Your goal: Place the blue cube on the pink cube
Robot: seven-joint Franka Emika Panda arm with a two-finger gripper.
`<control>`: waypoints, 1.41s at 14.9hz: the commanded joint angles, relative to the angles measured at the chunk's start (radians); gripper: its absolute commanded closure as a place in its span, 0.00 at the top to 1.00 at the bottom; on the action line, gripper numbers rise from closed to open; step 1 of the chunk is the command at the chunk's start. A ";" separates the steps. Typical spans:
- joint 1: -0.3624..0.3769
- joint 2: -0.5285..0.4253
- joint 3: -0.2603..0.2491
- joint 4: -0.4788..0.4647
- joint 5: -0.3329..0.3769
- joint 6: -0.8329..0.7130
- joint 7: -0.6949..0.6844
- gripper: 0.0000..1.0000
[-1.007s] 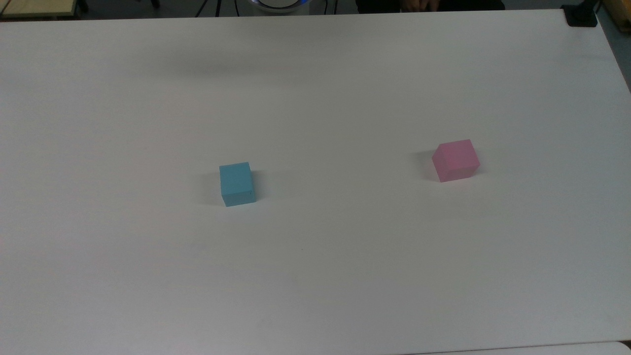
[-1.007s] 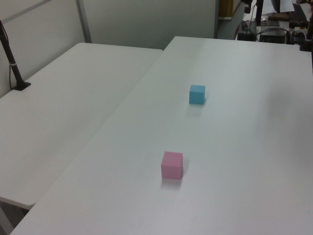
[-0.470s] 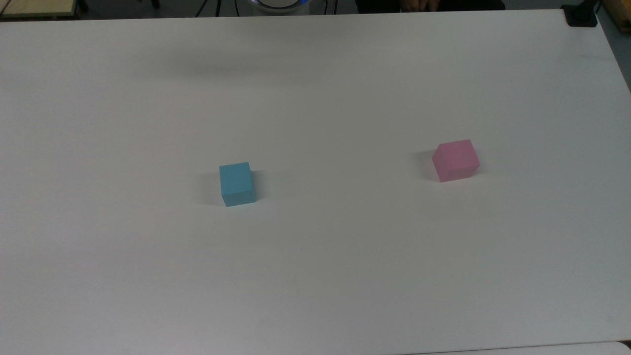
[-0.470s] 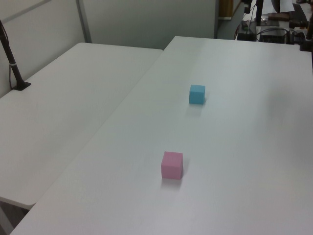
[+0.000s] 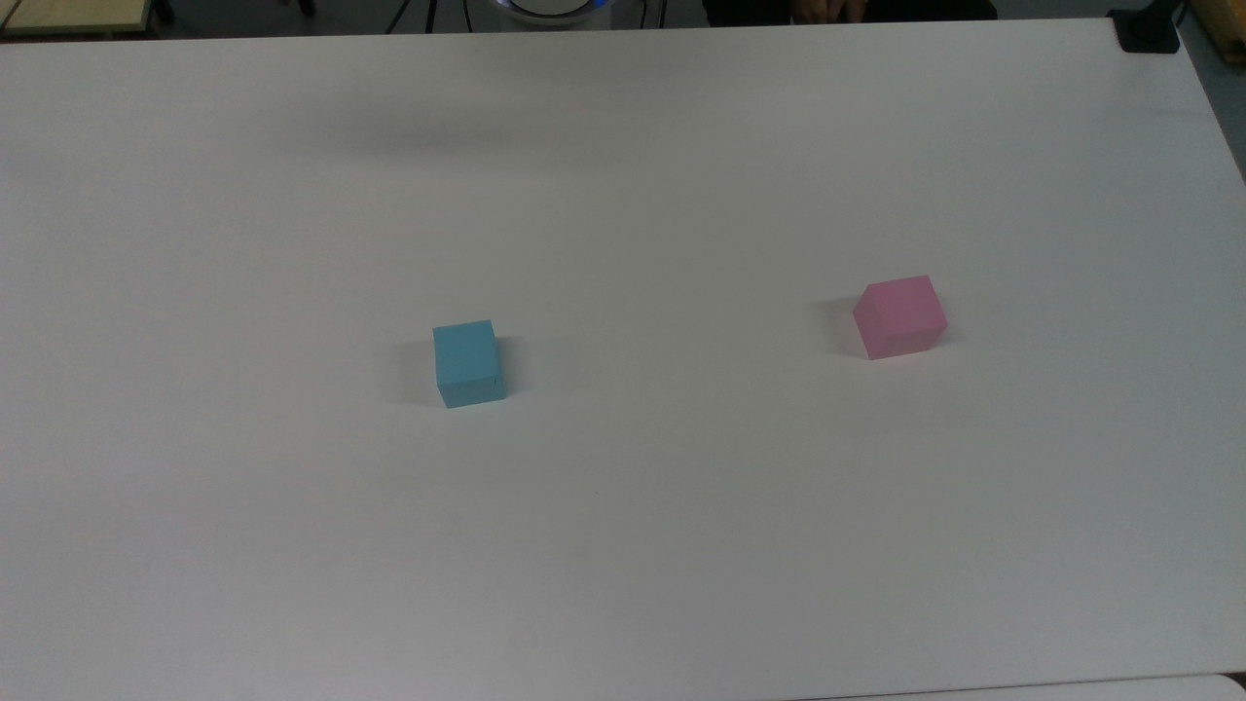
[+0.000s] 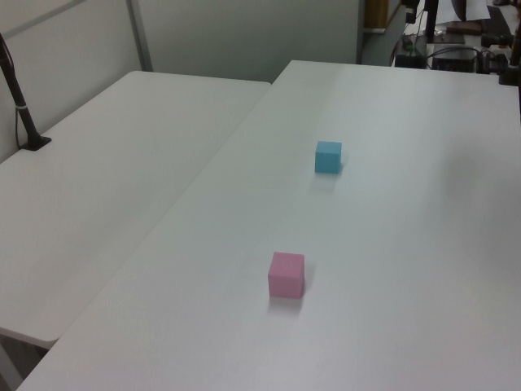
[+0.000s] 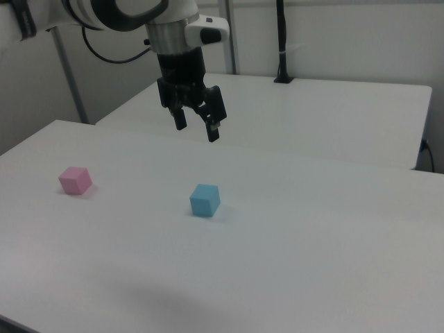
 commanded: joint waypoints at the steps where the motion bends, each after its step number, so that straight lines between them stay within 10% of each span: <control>1: 0.015 0.002 0.006 0.008 0.013 -0.036 -0.095 1.00; 21: 0.148 0.253 0.006 -0.152 0.101 0.441 -0.144 1.00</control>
